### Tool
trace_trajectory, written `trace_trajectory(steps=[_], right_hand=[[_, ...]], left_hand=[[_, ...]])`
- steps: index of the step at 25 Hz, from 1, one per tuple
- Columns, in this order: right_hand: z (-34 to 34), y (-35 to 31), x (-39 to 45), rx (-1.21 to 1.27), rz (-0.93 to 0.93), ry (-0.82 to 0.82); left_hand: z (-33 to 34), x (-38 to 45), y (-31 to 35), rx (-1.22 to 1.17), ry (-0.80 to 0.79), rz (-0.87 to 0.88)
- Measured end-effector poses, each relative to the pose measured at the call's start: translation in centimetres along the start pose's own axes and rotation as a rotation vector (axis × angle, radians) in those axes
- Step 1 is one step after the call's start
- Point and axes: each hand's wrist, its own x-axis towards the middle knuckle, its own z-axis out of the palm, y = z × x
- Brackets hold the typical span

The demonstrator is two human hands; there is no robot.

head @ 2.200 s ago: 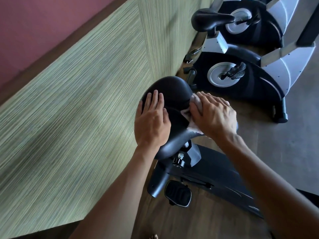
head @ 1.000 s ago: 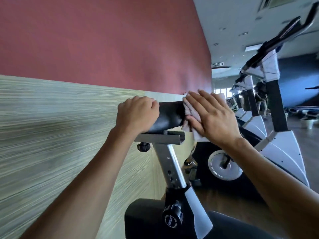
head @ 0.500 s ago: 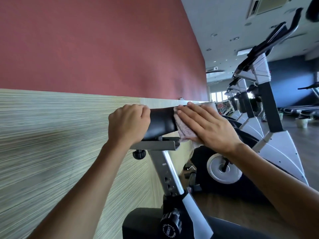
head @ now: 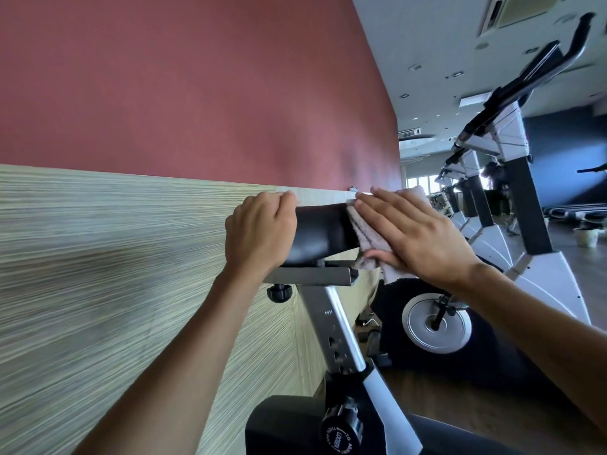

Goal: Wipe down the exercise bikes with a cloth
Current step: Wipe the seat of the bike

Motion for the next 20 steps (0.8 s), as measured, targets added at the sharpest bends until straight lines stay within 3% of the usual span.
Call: trace_trajectory(steps=[3, 6, 8, 10, 11, 13, 15, 16, 18, 20], right_hand=[[0.0, -3.1, 2.7, 0.134, 0.288, 0.025], [-0.6, -8.3, 7.4, 0.545, 0.522, 0.081], [-1.1, -8.7, 6.5, 0.681, 0.376, 0.046], [-1.0, -5.9, 3.8, 0.501, 0.102, -0.093], [-0.6, -4.5, 3.2, 0.373, 0.077, -0.105], [-0.2, -4.5, 4.3, 0.262, 0.310, -0.095], [-0.7, -7.2, 7.8, 0.361, 0.641, -0.078], [-1.0, -8.7, 9.1, 0.460, 0.713, -0.082], [-1.8, -9.5, 9.4, 0.634, 0.600, -0.101], [-3.0, -6.9, 8.9, 0.940, 0.446, -0.256]], left_hand=[[-0.1, 0.0, 0.4, -0.254, 0.047, -0.028], [-0.4, -0.1, 0.3, -0.370, 0.082, -0.029], [-0.4, -0.2, -0.2, -0.468, 0.099, -0.030], [-0.4, -0.2, -0.4, -0.502, 0.103, -0.034], [-0.3, -0.3, -0.3, -0.496, 0.102, -0.027], [-0.1, -0.2, -0.1, -0.486, 0.115, 0.000], [-0.1, -0.1, 0.0, -0.499, 0.119, 0.012], [-0.1, -0.1, -0.1, -0.499, 0.120, 0.019], [-0.3, -0.4, -0.5, -0.448, 0.114, 0.070], [-0.5, -0.8, -0.4, -0.257, 0.065, 0.149]])
